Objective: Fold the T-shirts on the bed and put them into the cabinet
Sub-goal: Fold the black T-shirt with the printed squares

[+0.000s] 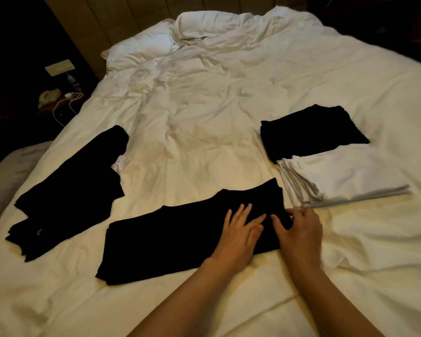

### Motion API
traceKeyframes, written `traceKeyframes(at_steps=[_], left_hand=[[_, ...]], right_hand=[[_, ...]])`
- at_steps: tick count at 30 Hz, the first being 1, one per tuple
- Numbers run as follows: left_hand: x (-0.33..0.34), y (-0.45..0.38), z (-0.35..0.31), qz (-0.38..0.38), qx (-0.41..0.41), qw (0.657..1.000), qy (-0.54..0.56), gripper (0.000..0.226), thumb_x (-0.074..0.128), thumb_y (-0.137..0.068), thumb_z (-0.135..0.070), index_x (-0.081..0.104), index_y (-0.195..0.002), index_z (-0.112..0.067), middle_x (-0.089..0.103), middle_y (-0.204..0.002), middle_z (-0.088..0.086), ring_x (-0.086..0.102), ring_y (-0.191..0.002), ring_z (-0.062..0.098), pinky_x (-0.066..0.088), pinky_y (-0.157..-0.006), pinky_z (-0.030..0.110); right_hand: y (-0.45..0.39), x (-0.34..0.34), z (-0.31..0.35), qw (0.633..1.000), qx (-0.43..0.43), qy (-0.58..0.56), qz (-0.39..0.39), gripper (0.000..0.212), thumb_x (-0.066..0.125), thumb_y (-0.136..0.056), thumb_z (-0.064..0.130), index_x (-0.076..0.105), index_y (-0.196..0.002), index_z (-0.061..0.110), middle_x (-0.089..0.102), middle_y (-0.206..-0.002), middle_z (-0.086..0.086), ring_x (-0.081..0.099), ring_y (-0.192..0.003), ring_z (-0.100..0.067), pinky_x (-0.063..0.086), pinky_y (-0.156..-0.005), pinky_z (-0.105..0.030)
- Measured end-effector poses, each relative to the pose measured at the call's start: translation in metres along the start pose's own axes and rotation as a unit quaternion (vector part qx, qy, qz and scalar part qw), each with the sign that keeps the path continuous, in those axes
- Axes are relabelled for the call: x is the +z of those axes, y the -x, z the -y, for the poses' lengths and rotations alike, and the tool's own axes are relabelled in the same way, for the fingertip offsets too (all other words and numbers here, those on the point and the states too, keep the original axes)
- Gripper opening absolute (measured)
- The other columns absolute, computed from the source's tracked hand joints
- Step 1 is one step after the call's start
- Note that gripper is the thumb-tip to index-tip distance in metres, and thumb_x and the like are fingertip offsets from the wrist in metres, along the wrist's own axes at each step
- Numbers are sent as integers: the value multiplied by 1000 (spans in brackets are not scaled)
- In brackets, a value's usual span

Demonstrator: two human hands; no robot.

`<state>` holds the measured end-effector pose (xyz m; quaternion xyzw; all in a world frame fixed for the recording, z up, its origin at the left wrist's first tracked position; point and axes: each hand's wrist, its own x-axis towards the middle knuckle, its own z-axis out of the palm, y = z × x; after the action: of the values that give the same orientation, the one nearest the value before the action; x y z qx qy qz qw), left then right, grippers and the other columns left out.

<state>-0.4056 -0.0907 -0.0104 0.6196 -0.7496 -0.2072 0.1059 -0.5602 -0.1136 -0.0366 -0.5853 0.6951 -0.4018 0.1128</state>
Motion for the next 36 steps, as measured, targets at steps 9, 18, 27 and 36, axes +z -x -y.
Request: traceKeyframes(at_steps=[9, 18, 27, 36], left_hand=[[17, -24, -33, -92, -75, 982, 149, 108, -8, -76, -88, 54, -142, -29, 44, -150, -8, 31, -142, 10, 16, -116, 24], [-21, -36, -47, -141, -316, 793, 502, 22, 72, -91, -32, 72, -102, -13, 74, -92, 9, 71, -85, 22, 59, -83, 39], [-43, 2, 15, -181, -368, 727, 551, 17, 64, -97, -18, 69, -112, -14, 75, -101, 10, 72, -92, 28, 59, -86, 46], [-90, 56, 103, -238, -320, 747, 531, 19, 66, -96, -20, 72, -114, -17, 76, -103, 1, 73, -96, 20, 58, -90, 41]], right_hand=[[-3, 0, -7, 986, 76, -55, 137, 28, 61, -90, 44, 63, -87, 16, 67, -81, -4, 61, -72, -21, 49, -65, -37], [22, -15, 29, 887, 22, -377, 268, 33, 67, -78, 19, 64, -111, 25, 72, -100, 13, 68, -95, -4, 52, -80, -19], [43, -4, 51, 919, -39, -323, 221, 29, 53, -87, 54, 66, -101, 33, 58, -118, 24, 54, -119, -3, 44, -97, -21], [53, 35, 105, 929, -124, -189, 294, 28, 53, -99, 37, 55, -127, 39, 38, -130, 38, 31, -129, 13, 26, -106, -10]])
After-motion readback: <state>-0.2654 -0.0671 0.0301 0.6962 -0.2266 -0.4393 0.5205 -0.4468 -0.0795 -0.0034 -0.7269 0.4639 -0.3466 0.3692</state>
